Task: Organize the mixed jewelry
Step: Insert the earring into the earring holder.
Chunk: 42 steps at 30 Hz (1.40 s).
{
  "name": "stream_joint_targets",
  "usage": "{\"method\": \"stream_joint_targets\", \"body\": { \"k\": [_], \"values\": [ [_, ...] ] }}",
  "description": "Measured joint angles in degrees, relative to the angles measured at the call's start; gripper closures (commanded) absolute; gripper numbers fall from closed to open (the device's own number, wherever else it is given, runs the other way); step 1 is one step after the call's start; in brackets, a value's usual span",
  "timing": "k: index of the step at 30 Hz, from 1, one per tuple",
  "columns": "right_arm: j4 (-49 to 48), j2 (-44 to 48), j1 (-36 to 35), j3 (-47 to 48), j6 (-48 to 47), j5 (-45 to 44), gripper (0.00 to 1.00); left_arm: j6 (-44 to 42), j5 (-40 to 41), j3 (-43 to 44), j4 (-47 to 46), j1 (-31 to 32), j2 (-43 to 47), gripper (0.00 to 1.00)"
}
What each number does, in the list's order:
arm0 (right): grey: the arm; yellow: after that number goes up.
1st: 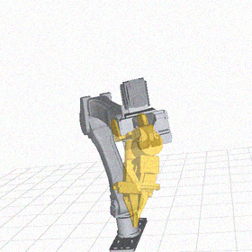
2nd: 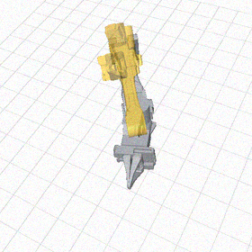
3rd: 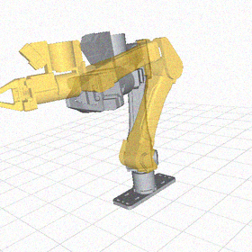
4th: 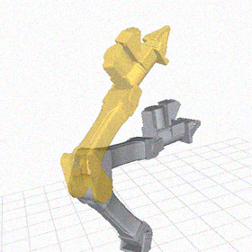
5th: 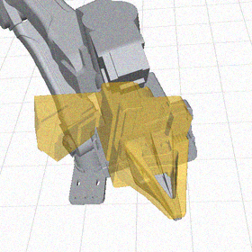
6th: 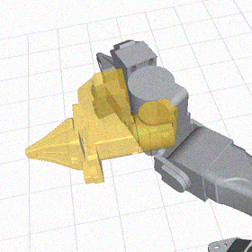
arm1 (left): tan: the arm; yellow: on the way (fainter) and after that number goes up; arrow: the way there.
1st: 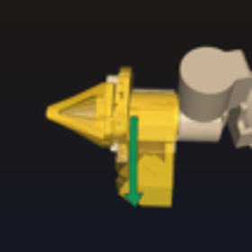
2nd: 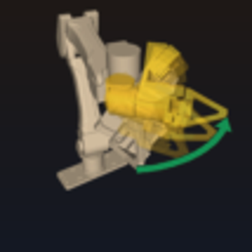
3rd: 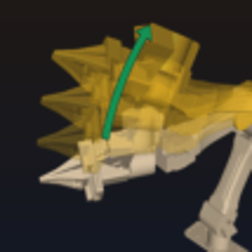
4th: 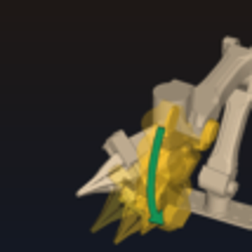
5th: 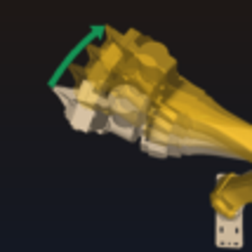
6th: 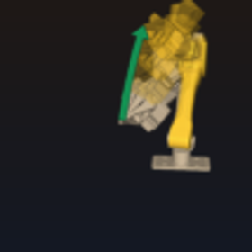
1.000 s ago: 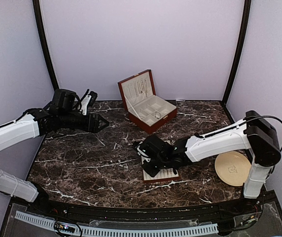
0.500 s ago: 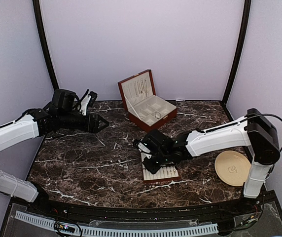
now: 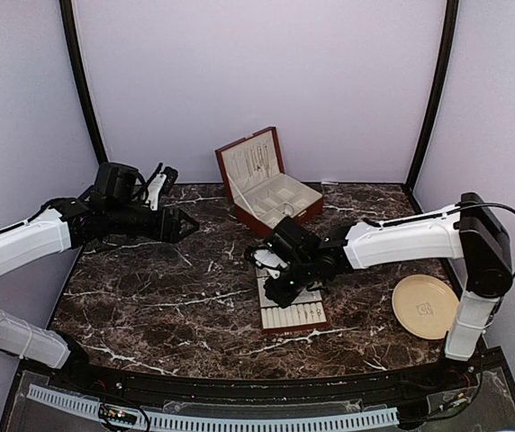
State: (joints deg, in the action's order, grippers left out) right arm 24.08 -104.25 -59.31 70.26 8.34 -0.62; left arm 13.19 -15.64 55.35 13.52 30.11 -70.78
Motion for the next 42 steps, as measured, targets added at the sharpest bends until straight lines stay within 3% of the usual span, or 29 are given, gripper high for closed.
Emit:
{"method": "stream_joint_targets", "body": {
  "k": [42],
  "values": [
    [4.6,-4.6,-0.7,4.0,-3.5,-1.5,0.93,0.0,-0.3,0.0,0.0,0.0,0.0,0.29]
  ]
}}
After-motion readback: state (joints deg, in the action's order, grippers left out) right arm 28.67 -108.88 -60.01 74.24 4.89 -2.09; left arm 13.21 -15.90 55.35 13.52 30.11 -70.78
